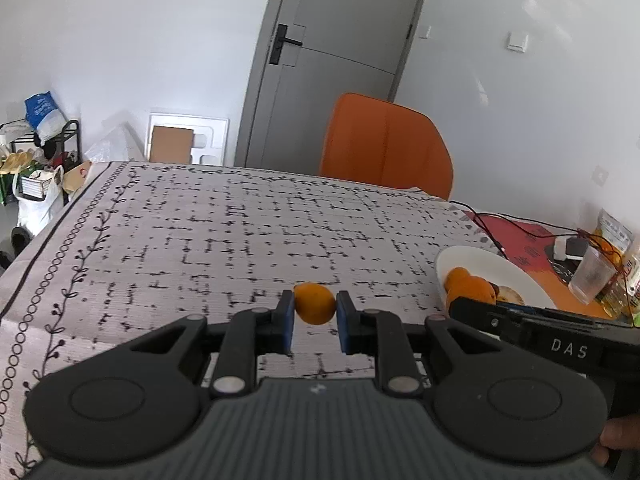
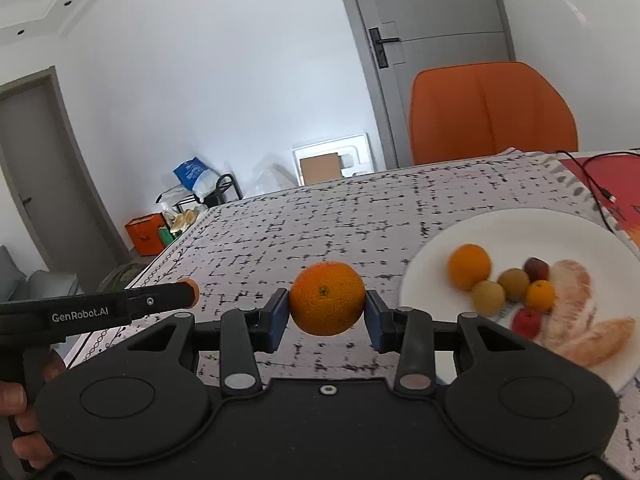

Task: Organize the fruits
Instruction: 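Carry both fruits over the white plate and open both tools to release them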

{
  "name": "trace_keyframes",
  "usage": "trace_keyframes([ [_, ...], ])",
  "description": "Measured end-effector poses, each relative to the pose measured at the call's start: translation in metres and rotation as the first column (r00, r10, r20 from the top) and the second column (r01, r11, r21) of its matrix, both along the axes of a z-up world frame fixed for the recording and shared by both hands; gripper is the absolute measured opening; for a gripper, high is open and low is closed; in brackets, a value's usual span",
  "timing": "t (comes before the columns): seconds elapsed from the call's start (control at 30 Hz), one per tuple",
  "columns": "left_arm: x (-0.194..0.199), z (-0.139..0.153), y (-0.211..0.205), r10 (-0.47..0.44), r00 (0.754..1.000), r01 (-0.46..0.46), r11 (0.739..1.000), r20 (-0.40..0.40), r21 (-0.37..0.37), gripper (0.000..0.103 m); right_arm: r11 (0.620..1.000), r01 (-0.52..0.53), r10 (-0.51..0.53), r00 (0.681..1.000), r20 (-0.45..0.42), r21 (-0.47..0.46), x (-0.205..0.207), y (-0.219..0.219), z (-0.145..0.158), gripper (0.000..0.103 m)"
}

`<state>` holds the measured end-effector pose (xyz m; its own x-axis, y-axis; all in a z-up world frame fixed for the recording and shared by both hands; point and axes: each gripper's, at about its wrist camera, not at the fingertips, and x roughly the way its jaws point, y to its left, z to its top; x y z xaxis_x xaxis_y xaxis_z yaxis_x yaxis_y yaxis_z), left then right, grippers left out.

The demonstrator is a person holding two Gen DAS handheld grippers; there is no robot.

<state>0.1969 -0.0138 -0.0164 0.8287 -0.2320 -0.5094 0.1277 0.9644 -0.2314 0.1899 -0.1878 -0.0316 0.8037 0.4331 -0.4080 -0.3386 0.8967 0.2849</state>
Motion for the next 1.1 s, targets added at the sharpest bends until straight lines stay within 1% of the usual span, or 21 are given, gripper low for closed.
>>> trace_keyframes([
  [0.37, 0.002, 0.001, -0.034, -0.050, 0.999, 0.050, 0.998, 0.003, 0.025, 0.020, 0.997, 0.072, -0.071, 0.997, -0.020, 0.029, -0.008, -0.037, -0.011, 0.038],
  [0.7, 0.011, -0.003, -0.066, -0.106, 0.994, 0.106, 0.994, -0.008, 0.033, 0.020, 0.992, 0.125, -0.124, 0.992, -0.037, 0.034, -0.011, -0.068, -0.021, 0.039],
  [0.77, 0.014, -0.004, -0.072, -0.119, 0.993, 0.119, 0.992, -0.011, 0.033, 0.020, 0.990, 0.137, -0.136, 0.990, -0.040, 0.030, -0.012, -0.073, -0.022, 0.039],
  [0.8, 0.015, -0.005, -0.074, -0.125, 0.992, 0.125, 0.992, -0.012, 0.033, 0.020, 0.990, 0.140, -0.139, 0.989, -0.043, 0.029, -0.012, -0.075, -0.022, 0.041],
  [0.83, 0.016, -0.005, -0.077, -0.131, 0.991, 0.132, 0.991, -0.013, 0.032, 0.020, 0.989, 0.147, -0.146, 0.989, -0.039, 0.029, -0.013, -0.079, -0.022, 0.044],
  [0.93, 0.018, -0.006, -0.085, -0.149, 0.989, 0.149, 0.988, -0.016, 0.033, 0.020, 0.985, 0.175, -0.175, 0.985, 0.007, 0.000, -0.019, -0.085, -0.019, 0.044],
  [1.1, 0.022, -0.007, -0.098, -0.178, 0.984, 0.179, 0.983, -0.019, 0.040, 0.020, 0.981, 0.193, -0.193, 0.981, 0.007, 0.019, -0.021, -0.097, -0.018, 0.044],
])
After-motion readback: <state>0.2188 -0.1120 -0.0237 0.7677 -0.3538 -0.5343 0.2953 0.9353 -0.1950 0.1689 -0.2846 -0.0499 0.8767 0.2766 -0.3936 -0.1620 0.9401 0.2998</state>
